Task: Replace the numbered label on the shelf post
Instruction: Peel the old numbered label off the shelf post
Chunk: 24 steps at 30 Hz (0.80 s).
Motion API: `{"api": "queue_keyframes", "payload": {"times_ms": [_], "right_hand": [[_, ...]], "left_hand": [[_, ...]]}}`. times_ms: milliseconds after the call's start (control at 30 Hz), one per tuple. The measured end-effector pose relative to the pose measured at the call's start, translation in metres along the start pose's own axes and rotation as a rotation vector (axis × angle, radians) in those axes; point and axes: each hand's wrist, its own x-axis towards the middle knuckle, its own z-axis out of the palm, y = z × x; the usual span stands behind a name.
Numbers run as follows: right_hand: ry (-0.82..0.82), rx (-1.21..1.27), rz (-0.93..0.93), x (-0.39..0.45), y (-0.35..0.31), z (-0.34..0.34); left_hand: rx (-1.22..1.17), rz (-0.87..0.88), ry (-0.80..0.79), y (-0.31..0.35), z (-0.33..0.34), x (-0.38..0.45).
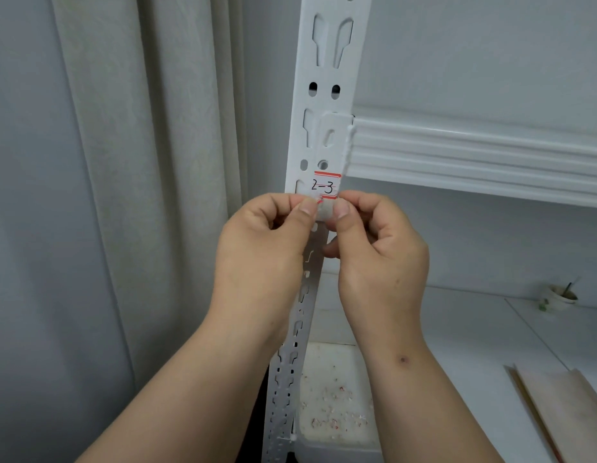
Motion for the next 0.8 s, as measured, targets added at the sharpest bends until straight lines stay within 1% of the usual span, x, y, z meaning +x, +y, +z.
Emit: {"api": "queue_keyframes", "payload": {"times_ms": [100,200,267,467,633,700,800], "right_hand": [[-0.011,0.037,0.021,-0.003,-0.003,0.000],[-0.034,0.062,0.071,-0.005,-0.003,0.000],[-0.048,0.039,0.068,-0.007,-0.005,0.000],[-0.048,-0.062,0.017,-0.008,-0.006,0.001],[-0.026,-0.214,-0.084,-0.005,-0.007,0.000],[-0.037,-0.208,-0.045,-0.003,-0.009,-0.001],[-0.107,-0.059,0.124,0.004,-0.016,-0.005]], "left_hand": [[-0.033,-0.043,-0.094,0.002,-0.002,-0.003],[-0.110,-0.112,-0.144,0.004,-0.002,-0.006],[-0.132,-0.138,-0.172,0.006,-0.002,-0.007],[-0.144,-0.180,-0.199,0.004,-0.005,-0.007],[-0.248,-0.305,-0.192,0.004,-0.008,-0.007],[-0.293,-0.361,-0.207,0.004,-0.010,-0.005],[-0.298,-0.411,-0.250,0.007,-0.013,0.000]]}}
